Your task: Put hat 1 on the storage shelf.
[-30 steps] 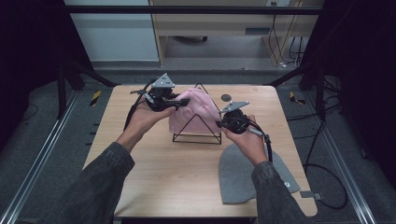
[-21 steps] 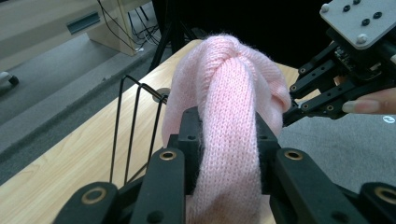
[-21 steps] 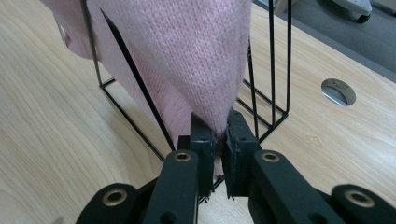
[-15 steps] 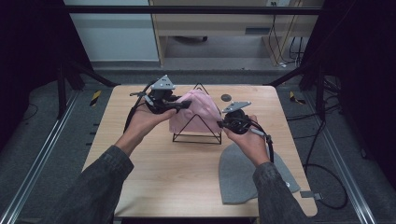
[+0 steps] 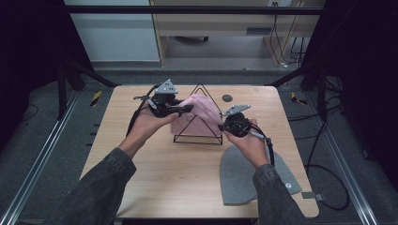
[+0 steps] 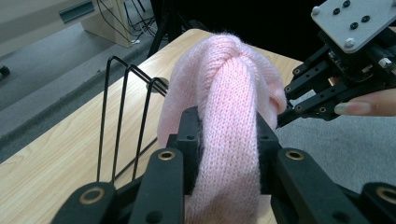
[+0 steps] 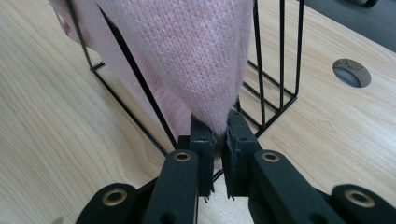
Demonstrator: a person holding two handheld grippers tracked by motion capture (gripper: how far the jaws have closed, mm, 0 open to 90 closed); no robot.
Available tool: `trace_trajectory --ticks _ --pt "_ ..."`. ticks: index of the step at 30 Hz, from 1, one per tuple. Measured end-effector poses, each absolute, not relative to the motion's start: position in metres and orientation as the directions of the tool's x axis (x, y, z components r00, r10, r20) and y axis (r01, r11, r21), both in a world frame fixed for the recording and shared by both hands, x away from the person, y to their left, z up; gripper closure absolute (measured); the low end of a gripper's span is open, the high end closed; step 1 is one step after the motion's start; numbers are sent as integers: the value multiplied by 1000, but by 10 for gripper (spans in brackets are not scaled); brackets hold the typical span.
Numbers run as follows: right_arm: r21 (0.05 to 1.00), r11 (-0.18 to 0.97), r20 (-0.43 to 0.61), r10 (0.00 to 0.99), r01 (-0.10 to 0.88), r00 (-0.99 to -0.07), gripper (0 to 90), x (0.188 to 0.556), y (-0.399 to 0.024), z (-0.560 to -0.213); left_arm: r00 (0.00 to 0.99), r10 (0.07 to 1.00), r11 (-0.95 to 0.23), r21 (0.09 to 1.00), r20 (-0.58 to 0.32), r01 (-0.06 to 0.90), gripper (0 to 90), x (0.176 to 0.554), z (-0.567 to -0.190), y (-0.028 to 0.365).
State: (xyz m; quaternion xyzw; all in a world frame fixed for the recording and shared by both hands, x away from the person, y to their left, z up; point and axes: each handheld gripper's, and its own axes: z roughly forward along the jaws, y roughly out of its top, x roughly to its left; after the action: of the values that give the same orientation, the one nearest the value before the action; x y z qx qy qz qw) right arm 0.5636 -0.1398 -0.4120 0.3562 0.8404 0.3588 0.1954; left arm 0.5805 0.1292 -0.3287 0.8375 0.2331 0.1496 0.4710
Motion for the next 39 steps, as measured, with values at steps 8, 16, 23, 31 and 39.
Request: trace_trajectory --ticks 8,16,23,31,39 --pt "735 481 -54 744 478 -666 838 566 -139 -421 839 544 -441 856 14 272 707 583 -339 130" --pt "727 484 -53 746 487 -664 835 567 -138 -424 840 542 -443 853 10 276 706 583 -344 129" --pt "727 473 -40 753 498 -656 823 567 -140 -431 844 536 -453 846 8 279 706 582 -349 125" --pt "725 466 -44 767 508 -640 709 564 -144 -432 845 535 -453 845 2 285 691 582 -353 123" --pt "725 465 -50 772 508 -634 645 557 -151 -424 843 539 -440 849 -11 292 623 580 -353 123"
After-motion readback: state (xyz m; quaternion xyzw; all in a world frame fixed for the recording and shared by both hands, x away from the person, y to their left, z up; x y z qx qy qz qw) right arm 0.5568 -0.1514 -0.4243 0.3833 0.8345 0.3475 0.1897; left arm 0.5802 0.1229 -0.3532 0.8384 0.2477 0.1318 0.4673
